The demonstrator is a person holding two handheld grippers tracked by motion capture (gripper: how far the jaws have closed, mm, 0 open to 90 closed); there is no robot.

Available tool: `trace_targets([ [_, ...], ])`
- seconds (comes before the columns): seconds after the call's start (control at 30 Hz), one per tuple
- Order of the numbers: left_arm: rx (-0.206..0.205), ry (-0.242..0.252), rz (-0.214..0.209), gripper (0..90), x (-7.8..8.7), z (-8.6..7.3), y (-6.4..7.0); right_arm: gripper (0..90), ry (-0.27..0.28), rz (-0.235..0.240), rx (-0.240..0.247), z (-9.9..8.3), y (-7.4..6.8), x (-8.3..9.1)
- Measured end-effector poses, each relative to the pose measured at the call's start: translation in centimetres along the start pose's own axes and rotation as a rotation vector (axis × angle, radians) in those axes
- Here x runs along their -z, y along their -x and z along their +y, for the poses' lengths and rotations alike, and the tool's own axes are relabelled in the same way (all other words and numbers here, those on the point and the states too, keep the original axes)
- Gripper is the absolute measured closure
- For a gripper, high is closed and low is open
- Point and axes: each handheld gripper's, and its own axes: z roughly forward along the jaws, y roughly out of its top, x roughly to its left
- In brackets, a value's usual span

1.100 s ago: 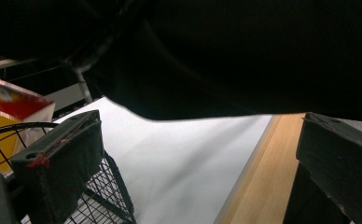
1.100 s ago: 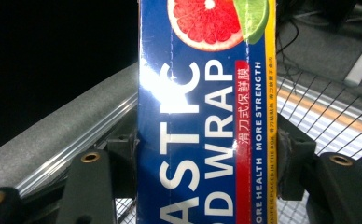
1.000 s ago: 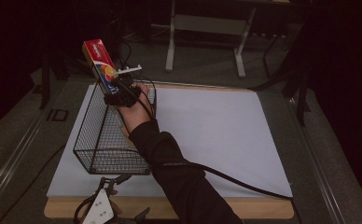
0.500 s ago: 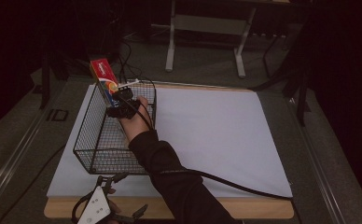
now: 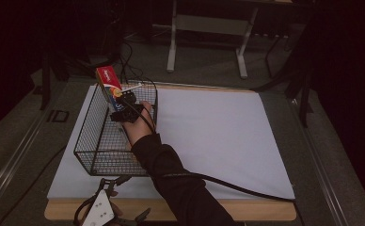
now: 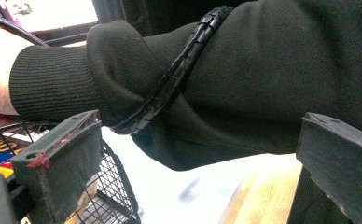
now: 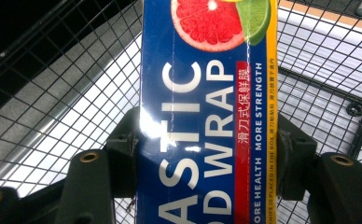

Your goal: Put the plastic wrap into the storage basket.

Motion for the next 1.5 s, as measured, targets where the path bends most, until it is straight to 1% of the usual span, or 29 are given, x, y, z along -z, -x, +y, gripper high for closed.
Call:
trace_targets([
  [0.1,0.0,0.0,0.0,1.3,0.0,0.0,0.0,39.3,-0.013,0.001,0.0,-0.1,-0.1,0.0],
  [0.17,0.001,-0.002,-0.001,1.3,0.0,0.0,0.0,39.3,-0.025,-0.003,0.01,-0.4,0.0,-0.1],
  [0.23,0.0,-0.002,0.0,1.3,0.0,0.0,0.0,39.3,-0.025,0.016,-0.013,-0.6,0.3,-0.2],
  [0.27,-0.001,-0.003,-0.001,1.3,0.0,0.0,0.0,39.3,-0.026,0.017,-0.017,-0.6,0.4,-0.2],
  [0.33,-0.002,-0.004,-0.001,1.3,-0.1,0.0,0.0,39.2,-0.025,0.008,-0.008,-0.6,0.2,-0.2],
  [0.37,-0.002,-0.005,-0.002,1.3,-0.1,0.0,0.0,39.2,-0.029,0.013,-0.012,-0.6,0.3,-0.2],
  [0.4,-0.002,-0.006,-0.002,1.3,-0.1,0.0,0.0,39.1,-0.038,0.021,-0.019,-0.7,0.4,-0.3],
  [0.43,-0.002,-0.006,-0.001,1.3,-0.1,0.0,0.0,39.0,-0.06,0.023,-0.029,-0.8,0.5,-0.5],
  [0.5,-0.001,-0.006,-0.001,1.3,-0.1,0.0,0.0,38.8,-0.095,0.01,-0.024,-1.1,0.7,-1.0],
  [0.53,-0.002,-0.006,-0.002,1.3,-0.1,0.0,0.0,38.6,-0.111,0.01,-0.03,-1.3,0.9,-1.3],
  [0.6,-0.005,-0.006,-0.003,1.3,-0.1,0.0,0.1,38.4,-0.142,0.025,-0.052,-1.6,1.4,-1.8],
  [0.63,-0.006,-0.008,-0.003,1.3,-0.1,0.0,0.1,38.4,-0.15,0.032,-0.057,-1.7,1.5,-2.0],
  [0.7,-0.004,-0.008,-0.004,1.3,-0.1,0.0,0.1,38.4,-0.15,0.034,-0.06,-1.8,1.5,-2.1],
  [0.8,-0.005,-0.012,-0.004,1.3,-0.2,-0.1,0.0,38.2,-0.161,0.035,-0.047,-1.7,1.4,-2.3],
  [0.9,-0.005,-0.01,-0.005,1.3,-0.1,-0.1,0.1,37.8,-0.185,0.044,-0.044,-1.7,1.5,-2.8],
  [1.0,-0.004,-0.01,-0.004,1.3,-0.1,-0.1,0.1,37.6,-0.193,0.045,-0.043,-1.7,1.5,-3.1],
  [1.17,-0.005,-0.012,-0.006,1.3,-0.1,-0.1,0.1,36.3,-0.201,0.031,-0.01,-1.5,1.4,-3.1],
  [1.33,-0.006,-0.014,-0.006,1.3,-0.2,-0.1,0.1,35.4,-0.188,0.029,0.0,-1.6,1.4,-3.1],
  [1.4,-0.006,-0.013,-0.007,1.3,-0.2,-0.1,0.1,34.4,-0.183,0.038,-0.004,-1.5,1.5,-2.9],
  [1.5,-0.007,-0.014,-0.006,1.3,-0.2,-0.1,0.1,29.7,-0.182,0.072,-0.011,-1.3,1.8,-2.6],
])
